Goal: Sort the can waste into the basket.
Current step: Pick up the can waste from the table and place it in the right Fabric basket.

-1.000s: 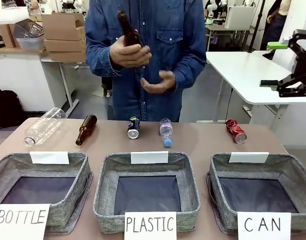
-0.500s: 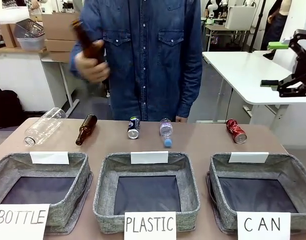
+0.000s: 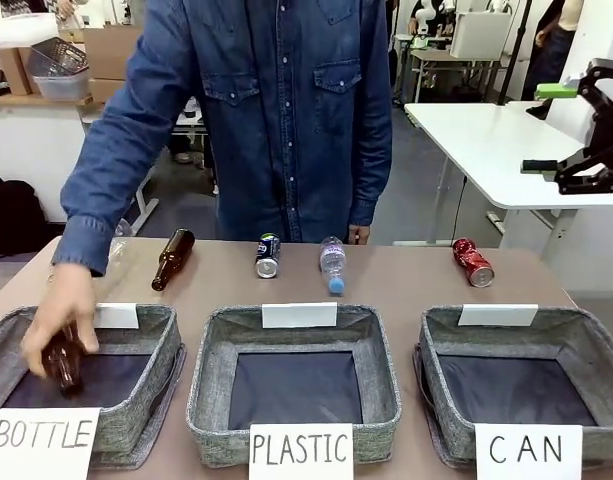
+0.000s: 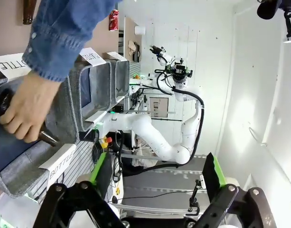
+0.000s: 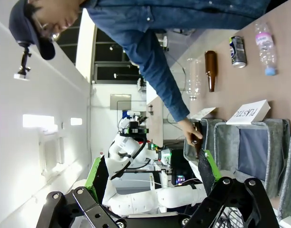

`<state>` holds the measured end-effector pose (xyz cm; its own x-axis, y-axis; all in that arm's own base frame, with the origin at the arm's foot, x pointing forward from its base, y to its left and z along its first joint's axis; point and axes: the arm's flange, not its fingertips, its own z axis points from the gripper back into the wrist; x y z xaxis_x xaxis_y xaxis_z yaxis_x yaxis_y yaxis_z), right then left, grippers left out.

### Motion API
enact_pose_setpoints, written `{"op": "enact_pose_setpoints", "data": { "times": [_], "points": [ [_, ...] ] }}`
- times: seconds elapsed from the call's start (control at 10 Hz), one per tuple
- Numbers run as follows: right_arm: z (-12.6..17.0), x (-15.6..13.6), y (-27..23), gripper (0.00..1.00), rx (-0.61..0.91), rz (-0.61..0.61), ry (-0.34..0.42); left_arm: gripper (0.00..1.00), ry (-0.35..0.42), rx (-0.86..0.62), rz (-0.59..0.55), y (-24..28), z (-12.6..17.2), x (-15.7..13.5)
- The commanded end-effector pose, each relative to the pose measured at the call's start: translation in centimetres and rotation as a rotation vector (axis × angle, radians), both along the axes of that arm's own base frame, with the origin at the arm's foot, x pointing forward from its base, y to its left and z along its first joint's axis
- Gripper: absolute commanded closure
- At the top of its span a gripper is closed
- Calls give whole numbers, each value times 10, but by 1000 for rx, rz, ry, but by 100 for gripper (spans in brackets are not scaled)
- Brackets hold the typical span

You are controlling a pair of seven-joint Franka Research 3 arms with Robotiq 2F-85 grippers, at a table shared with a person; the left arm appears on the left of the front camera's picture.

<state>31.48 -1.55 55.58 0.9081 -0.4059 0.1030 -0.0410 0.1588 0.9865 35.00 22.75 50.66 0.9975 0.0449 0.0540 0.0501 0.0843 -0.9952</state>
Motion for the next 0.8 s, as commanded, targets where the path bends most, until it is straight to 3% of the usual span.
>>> {"op": "enact_pose_setpoints", "data": {
  "times": [0.0, 0.7],
  "points": [
    [1, 5, 3, 0, 11, 3, -36, 0, -25, 0, -30, 6, 2, -3],
    [1, 5, 3, 0, 11, 3, -36, 0, 2, 48, -53, -16, 12, 7]
  ]
}}
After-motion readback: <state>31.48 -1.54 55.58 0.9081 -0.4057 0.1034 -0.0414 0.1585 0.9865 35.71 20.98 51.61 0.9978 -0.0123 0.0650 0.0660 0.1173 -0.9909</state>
